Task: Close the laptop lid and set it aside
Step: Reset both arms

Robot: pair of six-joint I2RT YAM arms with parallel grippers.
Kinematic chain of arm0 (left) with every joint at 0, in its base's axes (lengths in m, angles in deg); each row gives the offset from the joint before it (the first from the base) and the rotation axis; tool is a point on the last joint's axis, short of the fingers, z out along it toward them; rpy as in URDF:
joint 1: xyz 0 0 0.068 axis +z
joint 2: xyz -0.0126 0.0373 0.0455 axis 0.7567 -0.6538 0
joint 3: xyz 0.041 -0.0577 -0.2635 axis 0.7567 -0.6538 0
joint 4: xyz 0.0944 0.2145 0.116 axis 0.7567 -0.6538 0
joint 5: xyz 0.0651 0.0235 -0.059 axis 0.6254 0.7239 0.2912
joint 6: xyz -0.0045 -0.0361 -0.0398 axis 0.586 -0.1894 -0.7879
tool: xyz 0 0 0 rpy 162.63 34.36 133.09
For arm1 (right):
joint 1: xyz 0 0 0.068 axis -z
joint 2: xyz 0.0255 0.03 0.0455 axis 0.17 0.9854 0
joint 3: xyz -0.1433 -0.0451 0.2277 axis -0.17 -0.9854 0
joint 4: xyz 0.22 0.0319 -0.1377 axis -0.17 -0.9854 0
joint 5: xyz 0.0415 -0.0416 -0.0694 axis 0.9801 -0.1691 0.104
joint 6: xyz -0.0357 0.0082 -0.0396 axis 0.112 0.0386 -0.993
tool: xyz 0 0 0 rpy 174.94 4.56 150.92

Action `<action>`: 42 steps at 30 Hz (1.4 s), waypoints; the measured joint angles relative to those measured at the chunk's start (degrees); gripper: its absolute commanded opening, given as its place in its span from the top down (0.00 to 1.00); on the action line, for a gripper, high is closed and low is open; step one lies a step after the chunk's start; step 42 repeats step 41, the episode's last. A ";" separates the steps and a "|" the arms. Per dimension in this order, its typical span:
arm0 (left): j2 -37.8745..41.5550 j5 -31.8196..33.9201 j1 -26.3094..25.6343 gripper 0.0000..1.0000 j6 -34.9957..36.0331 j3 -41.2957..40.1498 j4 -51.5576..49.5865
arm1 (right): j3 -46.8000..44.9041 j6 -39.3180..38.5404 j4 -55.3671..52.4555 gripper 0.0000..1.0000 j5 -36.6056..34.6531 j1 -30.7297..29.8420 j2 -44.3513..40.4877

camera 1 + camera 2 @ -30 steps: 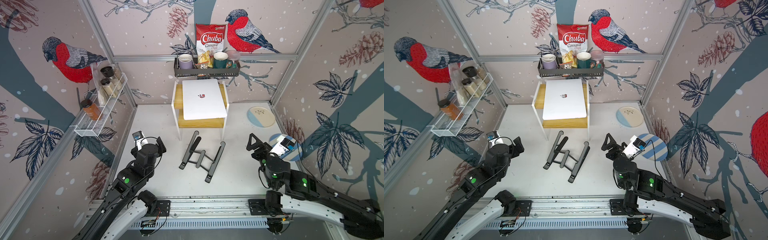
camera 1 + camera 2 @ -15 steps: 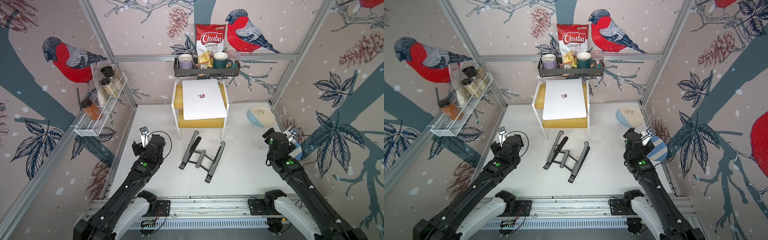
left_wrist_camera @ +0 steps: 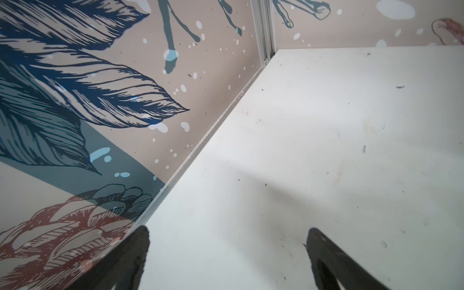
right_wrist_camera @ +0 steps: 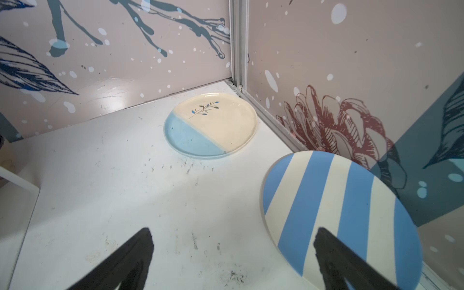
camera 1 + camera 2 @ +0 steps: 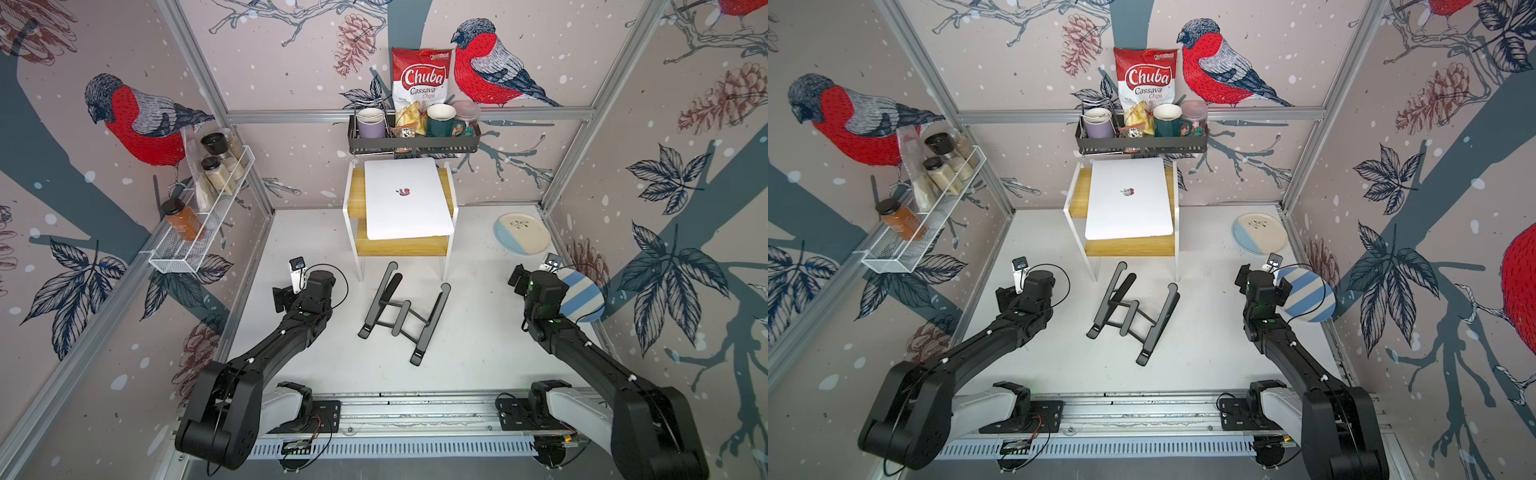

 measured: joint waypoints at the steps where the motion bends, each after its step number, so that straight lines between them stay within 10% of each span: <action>1: -1.64 -0.39 0.24 0.04 0.35 -0.72 2.23 | -0.46 -0.55 1.57 0.00 0.37 0.09 1.62; 17: -14.27 -15.45 2.01 0.04 15.06 -2.99 31.23 | -5.01 -3.61 25.94 0.01 9.90 7.04 22.53; 42: -17.92 -26.60 9.99 0.03 10.32 -5.25 39.52 | -0.98 -5.14 27.26 0.00 16.44 6.16 23.12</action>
